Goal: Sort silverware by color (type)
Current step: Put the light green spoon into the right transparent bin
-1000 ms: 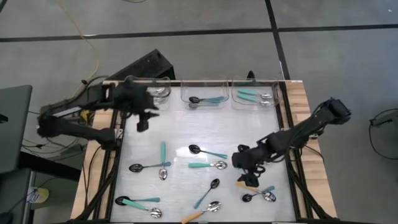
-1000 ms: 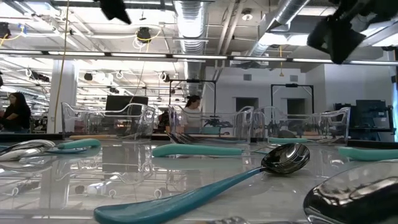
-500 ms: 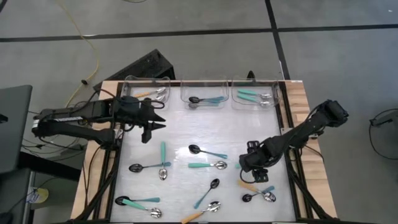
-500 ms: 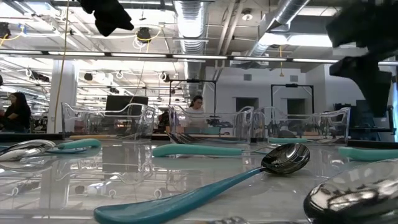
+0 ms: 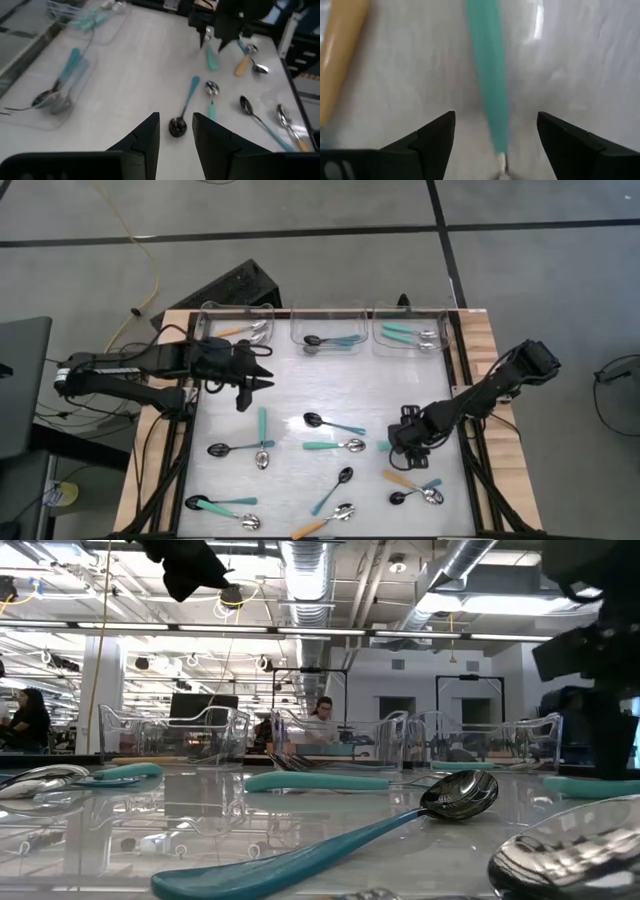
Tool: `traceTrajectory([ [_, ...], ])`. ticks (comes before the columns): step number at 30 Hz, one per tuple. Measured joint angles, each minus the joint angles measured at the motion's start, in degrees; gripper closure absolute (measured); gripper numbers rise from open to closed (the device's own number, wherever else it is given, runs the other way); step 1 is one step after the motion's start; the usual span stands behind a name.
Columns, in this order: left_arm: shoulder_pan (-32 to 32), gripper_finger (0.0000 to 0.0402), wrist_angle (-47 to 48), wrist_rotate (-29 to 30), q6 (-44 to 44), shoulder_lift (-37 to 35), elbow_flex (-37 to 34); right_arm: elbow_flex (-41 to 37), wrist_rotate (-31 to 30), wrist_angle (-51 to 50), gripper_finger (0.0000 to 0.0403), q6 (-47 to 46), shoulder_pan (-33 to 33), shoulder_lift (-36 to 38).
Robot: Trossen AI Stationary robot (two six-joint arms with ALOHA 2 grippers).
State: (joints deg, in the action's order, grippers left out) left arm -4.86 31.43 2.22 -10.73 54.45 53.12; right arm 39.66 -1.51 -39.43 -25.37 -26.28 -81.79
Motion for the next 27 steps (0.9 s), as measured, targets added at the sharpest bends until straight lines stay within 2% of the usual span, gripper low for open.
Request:
traceTrajectory([
  [6, 0.0, 0.0301, -0.1, 0.2, -1.0, -0.1, 0.0, -2.5, -2.4, 3.8, 0.0152, -2.5, 0.0, 0.2],
  [15, 0.0, 0.0301, 0.7, 2.0, -2.1, -0.1, 0.0, -4.7, -5.1, 4.5, 0.0332, -3.2, -1.1, 0.3],
  [21, 0.0, 0.0301, 1.7, 3.0, -2.2, -0.1, 0.0, -1.9, -0.2, 2.5, 0.0335, -2.4, 1.0, 3.0],
  [27, 0.0, 0.0301, 1.7, 3.2, -1.5, -0.1, 0.0, 8.6, -0.7, -7.9, 0.0335, 4.5, 8.0, 8.3],
])
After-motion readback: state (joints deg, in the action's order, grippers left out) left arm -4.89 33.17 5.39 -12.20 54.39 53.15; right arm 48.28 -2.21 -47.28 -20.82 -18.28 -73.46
